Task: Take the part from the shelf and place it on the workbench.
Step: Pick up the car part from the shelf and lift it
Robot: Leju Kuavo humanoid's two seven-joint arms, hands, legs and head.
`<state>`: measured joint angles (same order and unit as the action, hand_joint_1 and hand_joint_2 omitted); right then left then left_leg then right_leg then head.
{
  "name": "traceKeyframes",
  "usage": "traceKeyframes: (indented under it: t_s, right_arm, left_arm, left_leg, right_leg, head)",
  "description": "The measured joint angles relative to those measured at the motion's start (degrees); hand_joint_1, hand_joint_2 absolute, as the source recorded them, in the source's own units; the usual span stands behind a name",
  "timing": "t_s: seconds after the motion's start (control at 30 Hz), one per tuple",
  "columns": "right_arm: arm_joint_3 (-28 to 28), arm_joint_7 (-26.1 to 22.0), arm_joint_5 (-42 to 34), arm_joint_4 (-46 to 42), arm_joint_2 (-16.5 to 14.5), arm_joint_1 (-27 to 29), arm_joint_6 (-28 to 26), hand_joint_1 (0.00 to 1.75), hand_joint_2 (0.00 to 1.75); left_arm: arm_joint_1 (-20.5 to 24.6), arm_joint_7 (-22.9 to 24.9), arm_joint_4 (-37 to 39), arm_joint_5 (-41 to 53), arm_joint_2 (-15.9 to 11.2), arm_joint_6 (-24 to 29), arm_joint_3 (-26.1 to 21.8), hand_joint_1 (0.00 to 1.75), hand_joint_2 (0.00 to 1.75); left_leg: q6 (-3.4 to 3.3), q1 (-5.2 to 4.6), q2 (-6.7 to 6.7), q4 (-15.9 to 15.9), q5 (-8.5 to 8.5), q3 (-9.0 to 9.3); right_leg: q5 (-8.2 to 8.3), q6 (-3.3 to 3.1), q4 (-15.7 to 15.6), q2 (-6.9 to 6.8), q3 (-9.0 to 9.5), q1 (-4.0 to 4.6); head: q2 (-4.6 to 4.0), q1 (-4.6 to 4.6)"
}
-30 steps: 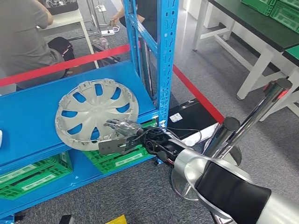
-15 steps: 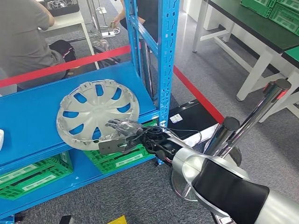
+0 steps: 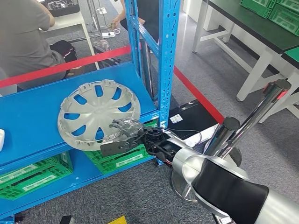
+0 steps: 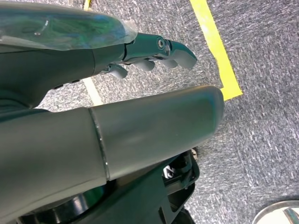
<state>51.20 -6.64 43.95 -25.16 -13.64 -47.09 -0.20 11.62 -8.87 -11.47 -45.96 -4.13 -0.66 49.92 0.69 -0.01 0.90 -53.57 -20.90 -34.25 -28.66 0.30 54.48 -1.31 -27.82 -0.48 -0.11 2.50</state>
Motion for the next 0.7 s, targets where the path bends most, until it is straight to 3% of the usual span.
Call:
traceKeyframes:
  t_s: [0.7]
  right_arm:
    - [1.24, 1.27, 5.17, 1.72, 0.19, 0.80, -6.39, 1.75, 1.75]
  left_arm:
    - [-0.05, -0.31, 0.00, -0.28, 0.00, 0.03, 0.57, 0.00, 0.00]
  left_leg:
    - [-0.03, 0.00, 0.01, 0.01, -0.02, 0.16]
  right_leg:
    - [0.03, 0.04, -0.08, 0.01, 0.16, -0.01]
  head:
    - [0.00, 0.02]
